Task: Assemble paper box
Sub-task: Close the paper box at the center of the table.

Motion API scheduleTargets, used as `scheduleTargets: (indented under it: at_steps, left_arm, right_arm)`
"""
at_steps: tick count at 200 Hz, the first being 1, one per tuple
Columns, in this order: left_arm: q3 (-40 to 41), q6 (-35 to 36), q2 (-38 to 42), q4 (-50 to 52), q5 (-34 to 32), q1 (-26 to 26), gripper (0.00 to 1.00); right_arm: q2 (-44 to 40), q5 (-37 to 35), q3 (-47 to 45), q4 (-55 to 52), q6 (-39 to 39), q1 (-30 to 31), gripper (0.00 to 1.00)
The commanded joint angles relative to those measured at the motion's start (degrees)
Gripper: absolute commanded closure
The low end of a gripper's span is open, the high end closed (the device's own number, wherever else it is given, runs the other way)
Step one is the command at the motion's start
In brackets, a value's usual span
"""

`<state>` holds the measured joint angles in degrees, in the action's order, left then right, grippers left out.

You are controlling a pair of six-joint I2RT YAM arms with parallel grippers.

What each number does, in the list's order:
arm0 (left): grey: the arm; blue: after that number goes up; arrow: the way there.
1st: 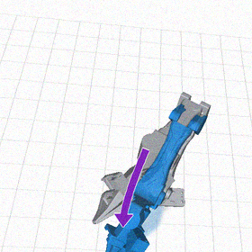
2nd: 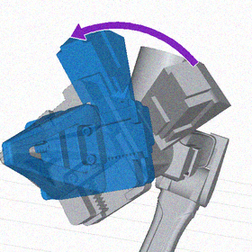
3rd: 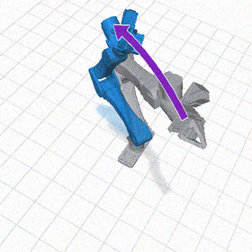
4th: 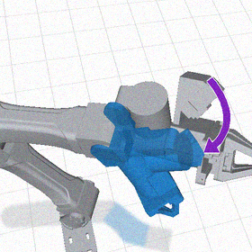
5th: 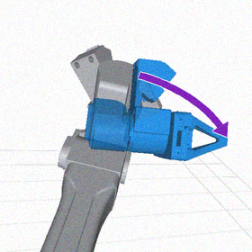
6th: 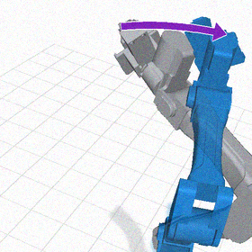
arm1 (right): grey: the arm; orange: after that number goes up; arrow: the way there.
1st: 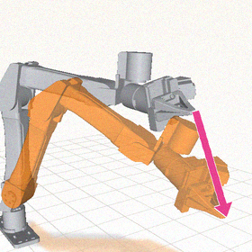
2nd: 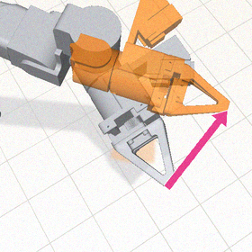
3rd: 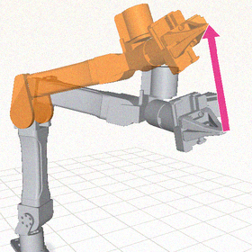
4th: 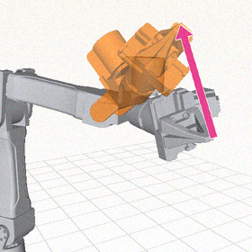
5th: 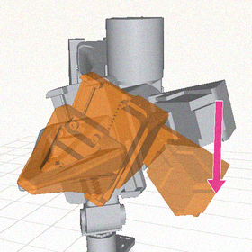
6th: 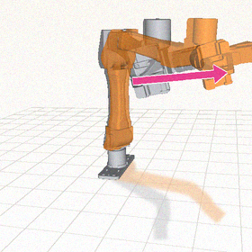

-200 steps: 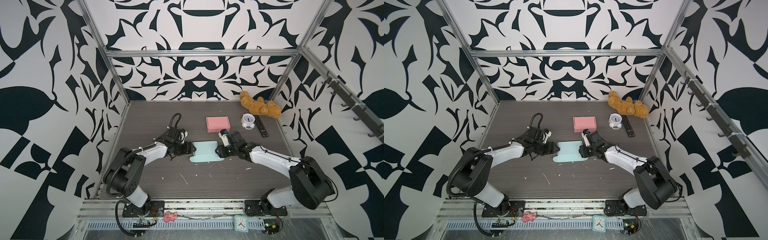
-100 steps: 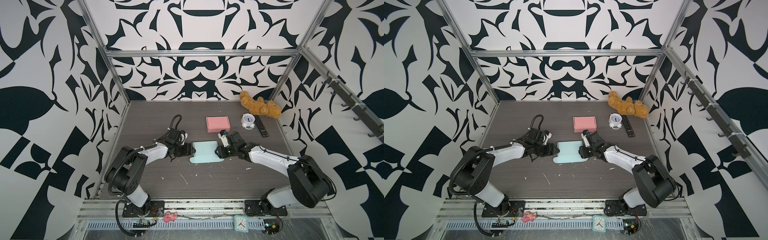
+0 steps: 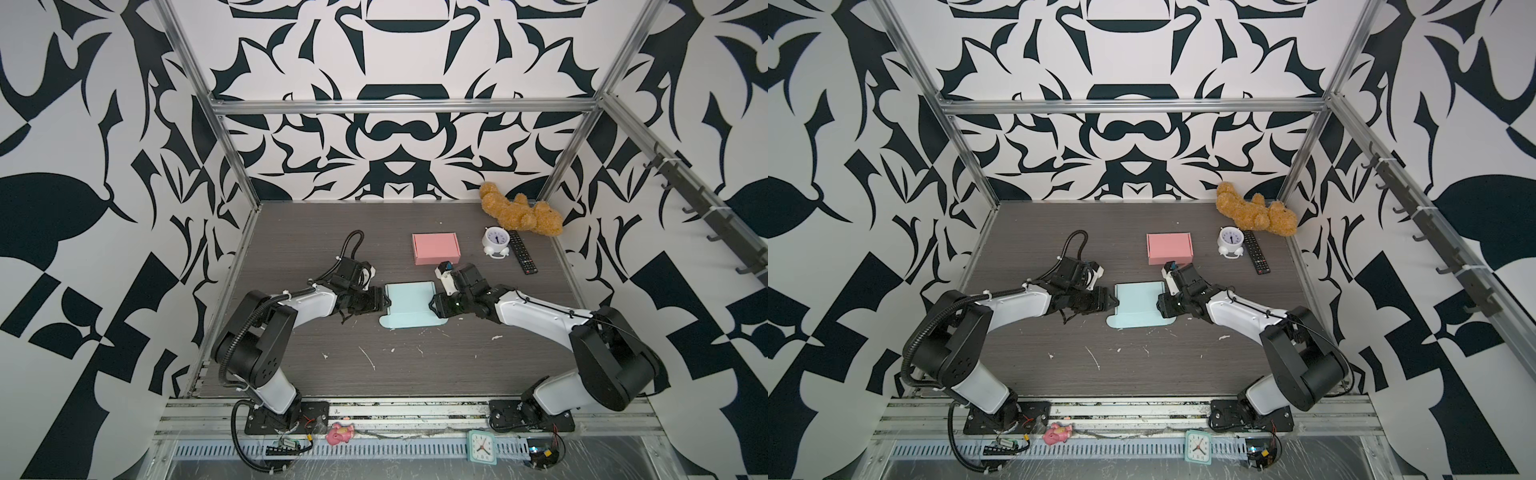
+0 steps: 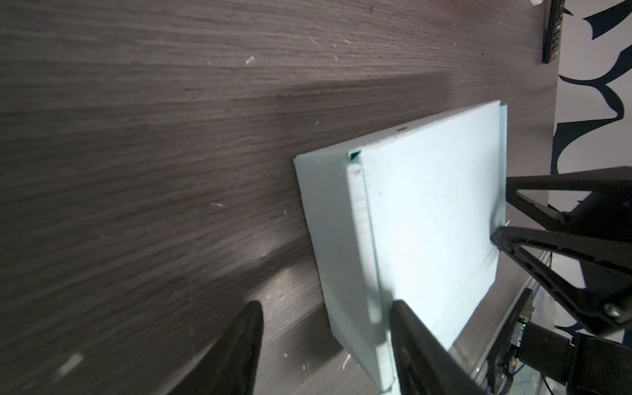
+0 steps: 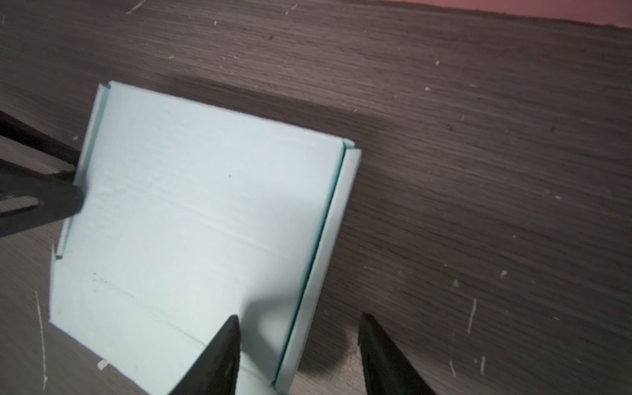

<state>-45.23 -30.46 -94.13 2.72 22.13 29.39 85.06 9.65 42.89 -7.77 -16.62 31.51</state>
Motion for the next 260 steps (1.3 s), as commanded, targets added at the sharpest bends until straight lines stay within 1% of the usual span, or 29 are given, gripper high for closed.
scheduleTargets:
  at_steps: [1,74,106,135,161,178,223,260]
  left_arm:
    - [0.76,-0.22,-0.71,0.0,-0.03,0.27,0.38]
    - [0.79,-0.26,-0.12,0.0,-0.29,0.39,0.38]
    - [-0.57,0.09,1.93,1.71,-0.51,0.34,0.37]
    - [-0.83,-0.03,3.54,2.38,-0.2,0.43,0.33]
    - [0.7,-0.46,6.82,3.0,-2.18,1.19,0.33]
    - [1.84,-0.89,9.24,3.97,-3.76,2.53,0.33]
    - [3.95,-2.64,15.41,7.78,-8.89,8.46,0.35]
    - [4.1,-4.23,17.18,8.53,-10.77,12.06,0.35]
  right_arm:
    - [0.12,0.39,0.17,0.11,-0.43,-0.04,0.43]
    - [-1.9,0.02,0.21,-1.24,-0.5,-0.07,0.43]
    - [-4.73,-0.6,0.65,-3.05,-0.6,-0.03,0.39]
    - [-6.31,-0.7,0.79,-4.05,-0.68,-0.02,0.37]
    - [-7.7,-0.18,0.33,-4.87,-1.32,0.04,0.36]
    - [-9.13,0.42,-0.07,-5.73,-1.71,0.19,0.36]
    - [-12.93,1.14,-2.08,-7.95,-2.91,1.5,0.35]
    - [-13.07,1.34,-3.38,-7.89,-3.85,2.8,0.35]
